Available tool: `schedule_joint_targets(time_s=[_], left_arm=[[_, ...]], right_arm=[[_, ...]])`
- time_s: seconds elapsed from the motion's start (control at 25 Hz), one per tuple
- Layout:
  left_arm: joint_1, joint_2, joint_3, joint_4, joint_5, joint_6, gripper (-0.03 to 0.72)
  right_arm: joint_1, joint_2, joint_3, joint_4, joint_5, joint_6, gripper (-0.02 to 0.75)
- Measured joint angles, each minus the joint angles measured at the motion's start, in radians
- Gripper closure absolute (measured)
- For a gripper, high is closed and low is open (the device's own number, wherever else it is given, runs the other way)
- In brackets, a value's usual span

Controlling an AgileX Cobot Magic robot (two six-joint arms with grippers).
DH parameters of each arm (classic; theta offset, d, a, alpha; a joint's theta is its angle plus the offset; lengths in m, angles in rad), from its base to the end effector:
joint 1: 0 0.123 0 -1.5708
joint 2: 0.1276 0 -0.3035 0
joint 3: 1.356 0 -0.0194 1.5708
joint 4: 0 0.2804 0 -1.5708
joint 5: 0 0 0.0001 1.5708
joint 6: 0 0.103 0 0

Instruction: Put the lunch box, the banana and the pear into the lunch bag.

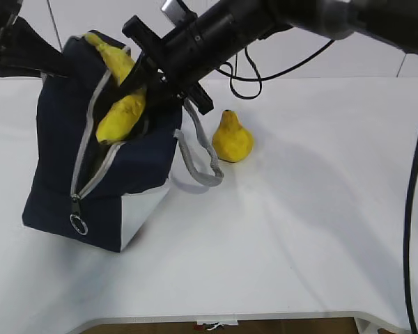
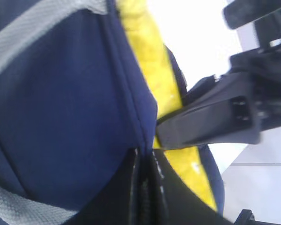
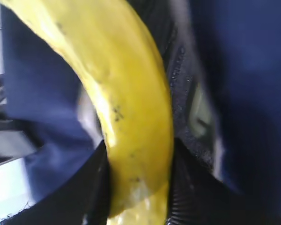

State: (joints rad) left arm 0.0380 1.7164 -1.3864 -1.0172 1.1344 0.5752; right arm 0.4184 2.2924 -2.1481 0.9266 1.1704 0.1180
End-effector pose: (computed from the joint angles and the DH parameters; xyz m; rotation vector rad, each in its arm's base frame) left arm 0.3918 -0.0646 0.3086 0.2056 2.4384 -1.1408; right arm 0.4677 0.2910 0.2677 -0.0976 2.7302 1.4170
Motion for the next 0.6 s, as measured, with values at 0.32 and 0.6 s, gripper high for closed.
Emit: schedule_joint_targets(time_s=[0.32, 0.6], left_arm=[[0.002, 0.0, 0.0, 0.0, -0.002, 0.0, 0.681], [0.004, 0.0, 0.0, -0.004, -0.002, 0.0, 0.681]], right_arm=[[0.015, 0.022, 0.0, 0.0, -0.01, -0.03, 0.452], [0.021, 0.025, 0.0, -0.007, -0.01, -0.05, 0.24]])
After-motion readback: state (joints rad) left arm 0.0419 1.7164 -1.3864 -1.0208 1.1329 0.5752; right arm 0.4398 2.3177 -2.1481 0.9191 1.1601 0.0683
